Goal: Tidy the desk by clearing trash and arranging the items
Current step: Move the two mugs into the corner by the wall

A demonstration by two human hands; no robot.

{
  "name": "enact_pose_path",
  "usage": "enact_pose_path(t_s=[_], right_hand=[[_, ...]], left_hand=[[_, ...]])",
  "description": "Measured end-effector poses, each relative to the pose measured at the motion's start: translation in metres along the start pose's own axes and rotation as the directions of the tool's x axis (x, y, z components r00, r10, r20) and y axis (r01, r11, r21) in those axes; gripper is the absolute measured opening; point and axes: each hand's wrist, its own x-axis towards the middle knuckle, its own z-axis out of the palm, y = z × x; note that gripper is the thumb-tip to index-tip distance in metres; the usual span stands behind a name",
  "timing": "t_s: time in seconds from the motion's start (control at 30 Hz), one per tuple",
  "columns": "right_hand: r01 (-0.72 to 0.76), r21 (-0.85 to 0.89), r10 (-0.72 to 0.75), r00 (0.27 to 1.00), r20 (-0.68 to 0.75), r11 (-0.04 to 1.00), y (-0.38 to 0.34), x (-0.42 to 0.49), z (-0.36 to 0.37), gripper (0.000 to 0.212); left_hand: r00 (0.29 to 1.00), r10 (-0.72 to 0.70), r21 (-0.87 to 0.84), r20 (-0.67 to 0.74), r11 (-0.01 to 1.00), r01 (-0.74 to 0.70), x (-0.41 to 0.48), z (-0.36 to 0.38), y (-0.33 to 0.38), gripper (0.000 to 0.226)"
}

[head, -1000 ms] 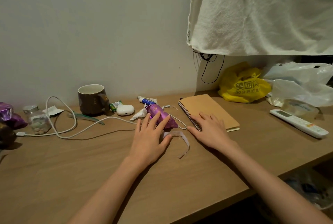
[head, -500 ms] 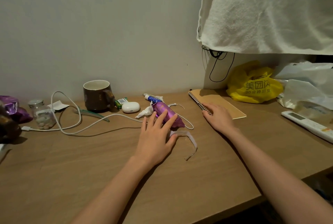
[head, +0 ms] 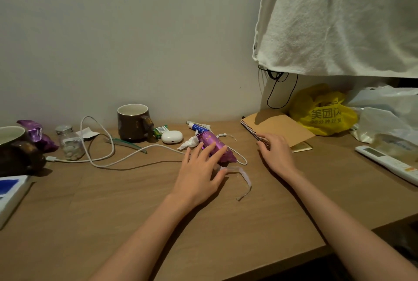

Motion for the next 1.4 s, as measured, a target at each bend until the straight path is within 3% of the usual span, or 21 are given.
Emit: enact_pose_path(t_s=[0.17,0.37,0.57,0.7,0.83,1.0,1.13,1.4], right_hand=[[0.113,0.096,-0.112,0.994,-0.018,0.989,-0.044,-0.032,-0.025,0.029],[0.296,0.147,-0.296,0.955,-0.023,0.944,-0.105,-0.066,-0.042,0.028],[0.399,0.245,-0.408,0.913,-0.017,0.884,-0.172,-0.090,-0.022,0.023],[0.407,0.290,-0.446,0.891,0.083,0.866,-0.213,-0.091,0.009,0.025],[0.441,0.342,-0.500,0.859,0.106,0.830,-0.261,-0.087,0.041,0.025],[0.410,0.414,-0.508,0.847,0.159,0.813,-0.319,-0.081,0.077,0.023],[0.389,0.522,-0.537,0.827,0.165,0.759,-0.368,-0.079,0.098,0.025],[0.075,0.609,-0.377,0.843,0.384,0.789,-0.431,-0.072,0.132,0.025]], left_hand=[[0.991,0.019,-0.027,-0.135,0.999,-0.023,-0.011,-0.029,-0.001,0.042],[0.957,-0.058,-0.002,-0.285,0.998,0.060,-0.052,-0.079,-0.020,0.031],[0.903,-0.254,0.008,-0.348,0.962,0.274,-0.112,-0.129,-0.077,0.033],[0.815,-0.422,0.016,-0.398,0.885,0.465,-0.148,-0.154,-0.120,0.035],[0.769,-0.488,0.102,-0.412,0.814,0.571,-0.179,-0.169,-0.161,0.034],[0.733,-0.561,0.217,-0.385,0.717,0.663,-0.204,-0.178,-0.192,0.047],[0.741,-0.593,0.234,-0.314,0.708,0.666,-0.210,-0.178,-0.201,0.063],[0.744,-0.618,0.247,-0.254,0.702,0.668,-0.212,-0.177,-0.202,0.055]])
